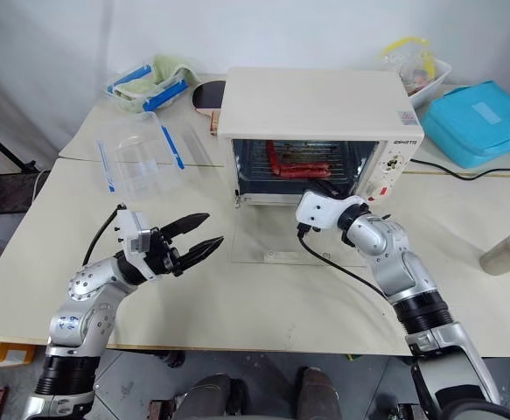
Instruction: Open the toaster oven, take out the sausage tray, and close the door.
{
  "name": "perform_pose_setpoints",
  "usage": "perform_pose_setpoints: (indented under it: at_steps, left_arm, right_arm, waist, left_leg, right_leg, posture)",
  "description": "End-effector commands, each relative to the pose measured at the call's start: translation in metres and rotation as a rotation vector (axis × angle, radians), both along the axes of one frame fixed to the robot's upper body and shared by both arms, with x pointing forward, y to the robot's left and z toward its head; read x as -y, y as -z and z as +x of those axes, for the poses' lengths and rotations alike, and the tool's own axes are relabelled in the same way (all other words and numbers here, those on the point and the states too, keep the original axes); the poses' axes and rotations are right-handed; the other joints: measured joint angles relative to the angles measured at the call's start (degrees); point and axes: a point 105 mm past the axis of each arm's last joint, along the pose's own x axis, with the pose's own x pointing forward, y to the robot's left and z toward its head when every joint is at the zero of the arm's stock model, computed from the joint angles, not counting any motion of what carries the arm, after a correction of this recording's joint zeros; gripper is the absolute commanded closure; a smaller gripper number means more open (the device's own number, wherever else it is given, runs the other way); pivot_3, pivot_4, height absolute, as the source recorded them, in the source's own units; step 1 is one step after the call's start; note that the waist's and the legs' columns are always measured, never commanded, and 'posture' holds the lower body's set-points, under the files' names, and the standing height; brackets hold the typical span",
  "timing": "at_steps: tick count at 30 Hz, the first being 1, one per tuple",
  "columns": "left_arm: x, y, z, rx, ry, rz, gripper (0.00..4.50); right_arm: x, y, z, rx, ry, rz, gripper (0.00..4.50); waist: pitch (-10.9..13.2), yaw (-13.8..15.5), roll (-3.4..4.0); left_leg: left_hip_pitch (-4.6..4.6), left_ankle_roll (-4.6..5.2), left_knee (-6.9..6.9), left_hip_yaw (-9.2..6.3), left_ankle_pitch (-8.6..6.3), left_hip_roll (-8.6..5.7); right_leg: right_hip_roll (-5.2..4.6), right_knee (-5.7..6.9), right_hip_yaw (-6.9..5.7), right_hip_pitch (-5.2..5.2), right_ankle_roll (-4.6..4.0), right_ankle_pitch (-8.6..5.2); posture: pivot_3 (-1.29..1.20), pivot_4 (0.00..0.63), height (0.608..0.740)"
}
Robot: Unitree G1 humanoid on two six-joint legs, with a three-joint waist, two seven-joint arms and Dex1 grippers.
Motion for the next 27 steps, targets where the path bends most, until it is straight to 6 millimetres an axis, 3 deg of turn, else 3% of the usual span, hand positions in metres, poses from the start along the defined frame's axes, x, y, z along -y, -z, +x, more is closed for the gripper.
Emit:
perform_pose_setpoints:
  at_steps: [1, 14, 19, 27]
  left_arm:
    - [0.001, -0.009, -0.004, 0.037, 0.006, -0.006, 1.34]
    - [0.011, -0.014, 0.008, 0.053, 0.055, 0.009, 1.34]
    - [0.015, -0.021, 0.014, 0.048, 0.119, 0.015, 1.34]
    - [0.029, -0.050, 0.050, 0.085, 0.174, -0.026, 1.34]
  right_arm:
    - [-0.007, -0.004, 0.003, 0.023, -0.013, 0.007, 3.30]
    - [-0.011, -0.007, 0.024, 0.069, 0.044, -0.039, 3.30]
    - [-0.015, -0.019, 0.026, 0.128, 0.041, -0.044, 4.48]
    - [-0.021, -0.030, 0.020, 0.191, 0.005, -0.054, 4.48]
  waist:
    - [0.00, -0.05, 0.00]
    - [0.00, -1.01, 0.00]
    - [0.00, -1.29, -0.03]
    - [0.01, -1.24, -0.06]
  left_leg:
    - [0.00, 0.00, 0.00, 0.00, 0.00, 0.00]
    - [-0.01, 0.00, -0.01, -0.04, 0.00, -0.01]
    - [-0.02, -0.02, -0.10, -0.03, 0.01, 0.00]
    - [-0.06, -0.05, -0.09, -0.06, 0.03, 0.02]
  right_leg:
    - [0.00, -0.01, 0.00, 0.00, 0.00, 0.00]
    - [0.00, 0.00, -0.02, 0.01, 0.00, 0.00]
    - [0.03, -0.03, -0.04, -0.02, 0.00, 0.00]
    - [0.07, -0.07, -0.09, -0.01, 0.00, 0.00]
  posture:
    - [0.00, 0.150, 0.740]
    - [0.00, 0.150, 0.740]
    - [0.00, 0.150, 0.740]
    - [0.00, 0.150, 0.740]
